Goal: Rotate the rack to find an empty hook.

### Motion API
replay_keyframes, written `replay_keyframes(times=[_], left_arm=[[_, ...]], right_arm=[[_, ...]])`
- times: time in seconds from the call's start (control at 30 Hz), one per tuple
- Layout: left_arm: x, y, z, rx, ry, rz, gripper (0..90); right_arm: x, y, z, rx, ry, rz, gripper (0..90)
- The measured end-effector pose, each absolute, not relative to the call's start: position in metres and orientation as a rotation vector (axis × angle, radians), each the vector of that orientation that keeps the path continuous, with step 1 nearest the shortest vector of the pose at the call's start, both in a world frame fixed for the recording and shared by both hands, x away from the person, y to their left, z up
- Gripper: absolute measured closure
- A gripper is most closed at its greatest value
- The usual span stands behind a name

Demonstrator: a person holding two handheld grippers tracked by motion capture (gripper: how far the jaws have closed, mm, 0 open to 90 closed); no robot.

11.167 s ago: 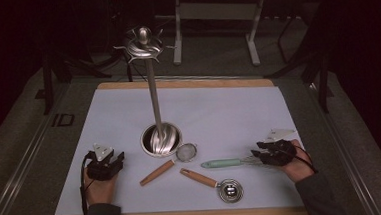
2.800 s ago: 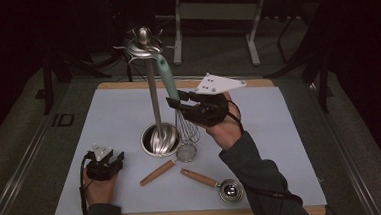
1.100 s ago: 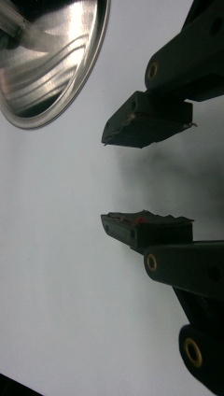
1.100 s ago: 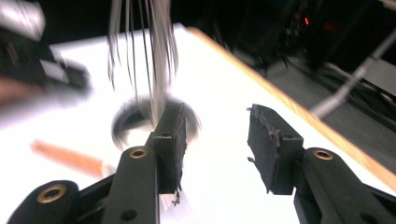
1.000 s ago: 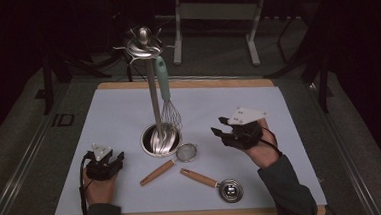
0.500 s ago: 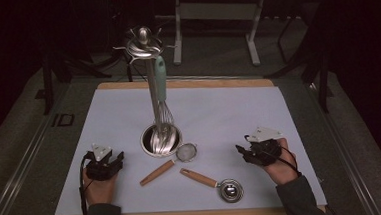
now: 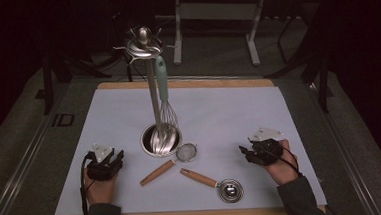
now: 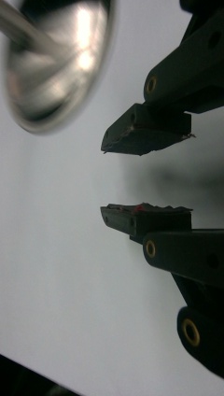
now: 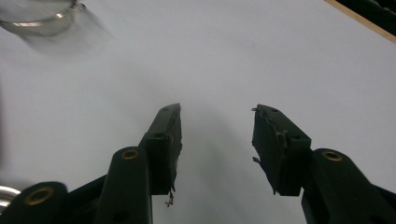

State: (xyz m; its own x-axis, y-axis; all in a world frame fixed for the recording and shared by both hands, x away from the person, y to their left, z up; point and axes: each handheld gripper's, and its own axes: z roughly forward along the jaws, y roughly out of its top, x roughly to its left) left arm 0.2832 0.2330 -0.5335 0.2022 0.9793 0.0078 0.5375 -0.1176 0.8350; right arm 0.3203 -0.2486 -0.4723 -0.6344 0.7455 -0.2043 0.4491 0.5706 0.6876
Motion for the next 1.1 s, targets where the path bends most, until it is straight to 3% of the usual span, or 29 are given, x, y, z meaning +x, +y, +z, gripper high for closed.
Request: replay_keyframes(times=[0.13,0.37,0.57,0.77,1.1], left_arm=[[0.271,0.224,-0.511,1.66,1.305,0.827,70.3],[0.258,0.216,-0.471,1.504,1.179,0.792,80.3],[0.261,0.209,-0.444,1.448,1.119,0.808,81.5],[0.264,0.199,-0.42,1.418,1.052,0.819,89.7],[0.268,0.187,-0.378,1.389,0.953,0.853,90.0]], right_arm=[[0.32,-0.253,-0.469,0.973,2.306,0.828,51.8],[0.319,-0.256,-0.465,0.967,2.289,0.827,51.3],[0.321,-0.259,-0.468,0.994,2.293,0.82,49.7],[0.321,-0.261,-0.466,1.005,2.297,0.874,48.3],[0.32,-0.26,-0.465,0.989,2.287,0.874,47.4]])
